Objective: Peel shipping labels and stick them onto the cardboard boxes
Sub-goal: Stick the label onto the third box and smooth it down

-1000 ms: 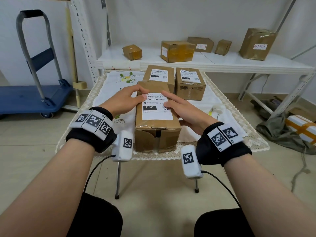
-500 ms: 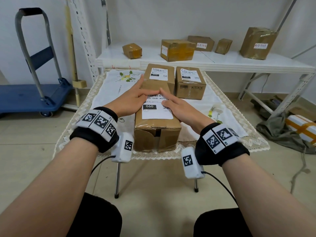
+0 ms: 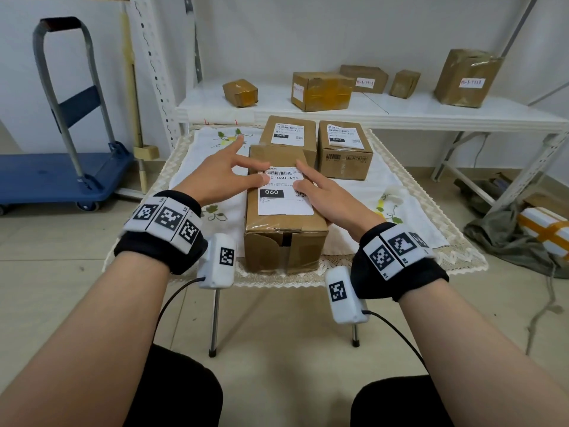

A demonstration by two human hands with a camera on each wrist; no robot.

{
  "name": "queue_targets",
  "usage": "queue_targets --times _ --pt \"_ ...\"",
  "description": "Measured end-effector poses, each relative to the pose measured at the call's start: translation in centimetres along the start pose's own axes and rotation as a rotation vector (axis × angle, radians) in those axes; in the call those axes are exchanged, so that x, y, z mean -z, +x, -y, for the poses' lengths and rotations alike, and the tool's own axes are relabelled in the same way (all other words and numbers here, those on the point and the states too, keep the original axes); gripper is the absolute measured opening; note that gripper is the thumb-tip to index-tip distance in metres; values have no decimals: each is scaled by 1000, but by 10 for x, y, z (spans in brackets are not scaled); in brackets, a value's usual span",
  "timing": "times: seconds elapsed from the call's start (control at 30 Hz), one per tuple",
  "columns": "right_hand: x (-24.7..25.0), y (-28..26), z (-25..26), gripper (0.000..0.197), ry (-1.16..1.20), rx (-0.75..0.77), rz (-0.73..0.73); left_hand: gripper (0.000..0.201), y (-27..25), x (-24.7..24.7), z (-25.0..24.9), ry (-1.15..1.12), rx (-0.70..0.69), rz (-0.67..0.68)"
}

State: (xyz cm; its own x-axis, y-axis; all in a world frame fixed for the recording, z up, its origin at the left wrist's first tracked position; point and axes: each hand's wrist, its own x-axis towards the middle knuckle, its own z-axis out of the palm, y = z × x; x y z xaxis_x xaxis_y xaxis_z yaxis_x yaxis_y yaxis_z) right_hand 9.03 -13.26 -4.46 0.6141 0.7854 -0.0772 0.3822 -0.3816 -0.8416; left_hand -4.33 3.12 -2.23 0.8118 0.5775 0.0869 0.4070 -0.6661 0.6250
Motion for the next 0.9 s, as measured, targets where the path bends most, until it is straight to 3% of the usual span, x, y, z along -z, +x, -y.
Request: queue_targets --times 0.23,0.37,0.47,0.53,0.7,0.8,0.9 --pt "-1 -3 1 54 10 2 -7 41 -5 2 -1 -17 26 -78" --pt "-1 -4 1 58 69 -14 -3 53 -3 3 1 -225 121 -81" --pt "0 -3 -3 67 132 -25 2 79 -1 0 6 -310 323 58" --pt "-1 0 -7 75 169 -36 4 81 -1 -2 10 -324 404 178" --pt "0 -2 -7 79 254 -1 10 49 -11 -3 2 -432 343 332" --pt "1 -5 -5 76 312 47 18 49 -16 1 -5 -549 316 318" --pt "1 -8 -3 73 314 113 -26 63 -16 3 -7 -660 324 187"
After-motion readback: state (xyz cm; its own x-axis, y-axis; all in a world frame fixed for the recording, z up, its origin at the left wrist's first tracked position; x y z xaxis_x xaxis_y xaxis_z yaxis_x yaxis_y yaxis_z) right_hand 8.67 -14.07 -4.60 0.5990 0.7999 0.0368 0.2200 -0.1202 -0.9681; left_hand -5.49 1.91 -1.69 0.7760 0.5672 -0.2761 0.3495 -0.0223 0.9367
